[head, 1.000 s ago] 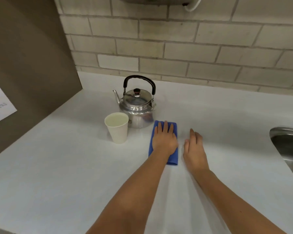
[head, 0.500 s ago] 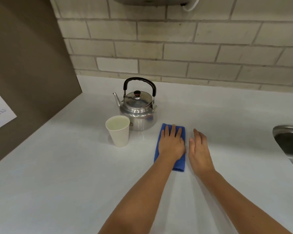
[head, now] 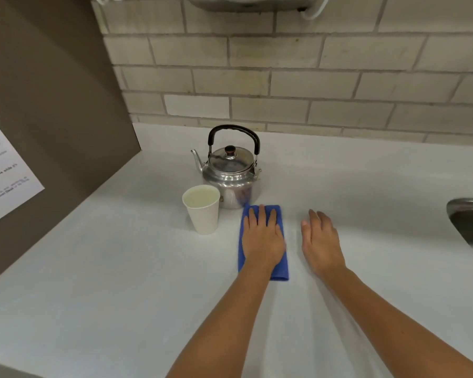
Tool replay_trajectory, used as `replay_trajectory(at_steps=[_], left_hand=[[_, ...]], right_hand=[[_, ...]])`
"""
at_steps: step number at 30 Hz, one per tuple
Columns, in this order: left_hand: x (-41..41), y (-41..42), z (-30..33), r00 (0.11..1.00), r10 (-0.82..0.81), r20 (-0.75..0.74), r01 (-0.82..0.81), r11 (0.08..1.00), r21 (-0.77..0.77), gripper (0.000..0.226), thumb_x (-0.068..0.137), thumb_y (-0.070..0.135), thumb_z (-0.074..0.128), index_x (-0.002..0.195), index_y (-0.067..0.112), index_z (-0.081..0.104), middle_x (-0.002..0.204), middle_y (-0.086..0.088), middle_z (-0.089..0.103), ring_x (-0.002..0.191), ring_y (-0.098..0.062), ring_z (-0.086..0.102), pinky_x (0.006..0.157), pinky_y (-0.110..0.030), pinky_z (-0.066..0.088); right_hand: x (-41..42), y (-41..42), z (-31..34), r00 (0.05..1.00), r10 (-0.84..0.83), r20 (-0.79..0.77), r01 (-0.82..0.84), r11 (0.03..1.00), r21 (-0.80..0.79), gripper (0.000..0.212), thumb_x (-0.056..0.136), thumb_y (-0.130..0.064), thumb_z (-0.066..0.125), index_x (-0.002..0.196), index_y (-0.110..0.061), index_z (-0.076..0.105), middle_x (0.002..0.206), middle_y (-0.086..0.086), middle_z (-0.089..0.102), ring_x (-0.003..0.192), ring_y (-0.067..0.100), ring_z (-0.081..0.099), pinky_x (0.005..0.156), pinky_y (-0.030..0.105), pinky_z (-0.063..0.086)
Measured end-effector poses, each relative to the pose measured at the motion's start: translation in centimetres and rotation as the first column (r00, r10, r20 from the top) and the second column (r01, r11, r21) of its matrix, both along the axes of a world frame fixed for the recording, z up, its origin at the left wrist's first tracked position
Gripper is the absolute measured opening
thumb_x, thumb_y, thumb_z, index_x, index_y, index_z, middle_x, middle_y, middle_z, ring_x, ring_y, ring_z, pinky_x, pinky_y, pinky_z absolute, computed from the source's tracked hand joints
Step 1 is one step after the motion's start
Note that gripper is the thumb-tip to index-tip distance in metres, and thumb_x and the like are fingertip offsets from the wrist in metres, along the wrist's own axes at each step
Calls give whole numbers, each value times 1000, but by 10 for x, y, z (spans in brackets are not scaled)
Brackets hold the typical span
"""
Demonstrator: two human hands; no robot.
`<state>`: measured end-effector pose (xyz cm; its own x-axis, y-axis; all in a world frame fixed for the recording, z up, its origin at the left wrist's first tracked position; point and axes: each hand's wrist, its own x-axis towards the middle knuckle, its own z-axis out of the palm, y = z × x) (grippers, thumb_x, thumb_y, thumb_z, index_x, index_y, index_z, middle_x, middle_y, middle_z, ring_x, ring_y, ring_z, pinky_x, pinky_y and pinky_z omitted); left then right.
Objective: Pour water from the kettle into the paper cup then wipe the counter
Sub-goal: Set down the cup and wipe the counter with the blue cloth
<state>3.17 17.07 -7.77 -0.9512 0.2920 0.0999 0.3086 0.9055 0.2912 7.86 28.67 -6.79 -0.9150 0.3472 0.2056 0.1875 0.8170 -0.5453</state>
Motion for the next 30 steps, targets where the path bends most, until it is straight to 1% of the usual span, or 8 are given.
replay_trajectory(at_steps=[4,7,10,16,20,23,26,30], left_hand=[[26,28,3,997,-68,41,67,998,21,51,99,28,17,147,13,8,159,-10,4,145,-29,-5,120,-41,-4],[50,7,-1,991,-127,38,124,989,82,50,99,30,20,147,18,12,159,-7,7,146,-26,-3,119,-38,-4],[65,-47,-6,997,-76,-4,76,995,62,51,98,32,21,147,21,12,159,-5,8,146,-26,0,119,-38,-2],[80,-111,-6,1000,-1,16,1,1000,0,50,99,32,18,147,23,9,159,-1,3,146,-24,-4,118,-36,-3],[85,-97,1,1000,-3,9,3,1000,-3,51,99,31,17,147,20,6,160,-3,2,146,-26,-5,120,-38,0],[113,-138,-13,998,-58,-17,59,998,26,51,98,36,19,147,25,11,159,2,5,146,-21,-3,119,-33,-2],[96,-229,-16,991,120,-53,-118,992,42,50,98,35,25,146,25,17,159,0,11,146,-22,5,118,-32,1],[-6,-287,8,942,331,48,-328,942,-65,51,99,26,22,147,15,10,159,-10,7,145,-30,6,119,-43,4]], right_hand=[[-5,2,1,998,17,68,-26,991,132,44,96,-17,37,134,5,34,145,26,32,134,38,28,112,47,24],[-5,0,-2,991,-17,130,-13,974,227,45,96,-21,35,135,2,32,147,23,31,134,36,26,111,47,24],[-3,-19,-2,998,-29,60,13,970,241,46,98,-26,31,138,-4,34,144,21,36,136,37,25,109,51,25],[6,-63,-1,987,101,128,-123,975,184,49,97,-33,32,141,-12,28,151,14,25,141,32,14,115,48,17],[22,-70,-5,977,173,128,-194,966,173,43,99,-27,32,138,-10,36,150,14,30,141,30,19,116,43,18],[29,-65,-3,980,164,112,-183,965,188,39,97,-22,35,133,-7,43,144,17,38,136,32,27,113,40,22],[31,-68,-2,979,166,122,-189,958,215,39,97,-23,35,133,-9,43,145,15,37,137,31,24,113,39,21],[26,-68,-6,980,161,121,-184,960,210,39,97,-24,34,133,-12,42,146,11,35,138,30,21,114,39,20]])
